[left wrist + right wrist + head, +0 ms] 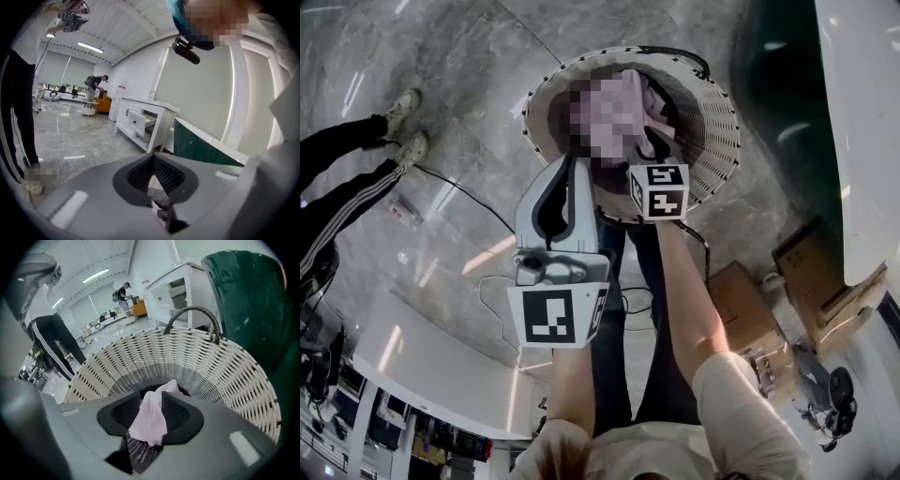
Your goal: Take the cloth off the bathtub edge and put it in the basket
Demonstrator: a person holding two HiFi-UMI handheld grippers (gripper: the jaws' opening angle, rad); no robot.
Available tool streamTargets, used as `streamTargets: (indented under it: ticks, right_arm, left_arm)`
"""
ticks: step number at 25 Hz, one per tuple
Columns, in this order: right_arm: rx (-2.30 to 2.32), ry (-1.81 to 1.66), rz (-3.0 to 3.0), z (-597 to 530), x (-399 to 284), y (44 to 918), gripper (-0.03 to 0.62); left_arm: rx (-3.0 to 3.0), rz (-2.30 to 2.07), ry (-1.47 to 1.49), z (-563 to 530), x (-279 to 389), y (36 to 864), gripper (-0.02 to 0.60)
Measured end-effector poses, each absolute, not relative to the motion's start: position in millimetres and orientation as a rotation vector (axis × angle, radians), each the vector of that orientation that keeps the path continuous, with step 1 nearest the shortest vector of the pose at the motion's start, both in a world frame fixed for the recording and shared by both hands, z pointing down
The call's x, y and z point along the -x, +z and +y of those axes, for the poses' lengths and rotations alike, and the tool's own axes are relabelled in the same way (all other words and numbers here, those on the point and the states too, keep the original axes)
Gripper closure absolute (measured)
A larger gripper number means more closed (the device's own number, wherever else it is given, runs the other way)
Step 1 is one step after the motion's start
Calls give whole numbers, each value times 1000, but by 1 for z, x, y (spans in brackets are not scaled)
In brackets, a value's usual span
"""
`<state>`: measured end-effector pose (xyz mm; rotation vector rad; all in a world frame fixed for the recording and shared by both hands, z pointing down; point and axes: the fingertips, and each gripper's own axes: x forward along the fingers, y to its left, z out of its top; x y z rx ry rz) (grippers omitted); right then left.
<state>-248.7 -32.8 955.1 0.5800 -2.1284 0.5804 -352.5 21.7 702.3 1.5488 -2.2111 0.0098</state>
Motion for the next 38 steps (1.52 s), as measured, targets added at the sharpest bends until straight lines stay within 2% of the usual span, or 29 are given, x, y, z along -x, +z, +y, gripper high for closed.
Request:
streamTargets:
  ticks: [1,3,6,20,21,24,28,38]
  right_arm:
    - [-574,578,-2125,-33,250,954,477]
    - [-571,570,-2116,-32,252,954,436]
    - [-580,552,-2119,-33,255,952,422]
    - [-568,538,-2107,-38,251,939,428]
    - [-573,536,-2107,-39,251,938,438]
    - [-599,524,-2113,-44,250,932,527]
    - [-622,519,-2124,-50,248,923,594]
    - [-645,556,-2180,-65,251,880,595]
  left_arm:
    - [-1547,-2212,5,21,353,702,580]
    - [-1546,-2211,0,21,354,703,580]
    - [-1547,-2210,-5,21,356,704,580]
    - [-1540,-2212,-9,17,352,695,580]
    - [-1540,-2214,-12,17,353,695,580]
    - [-1541,-2218,-11,15,353,692,580]
    - [-1541,-2223,-10,13,351,687,580]
    - [-1570,-2244,-27,-2,350,656,580]
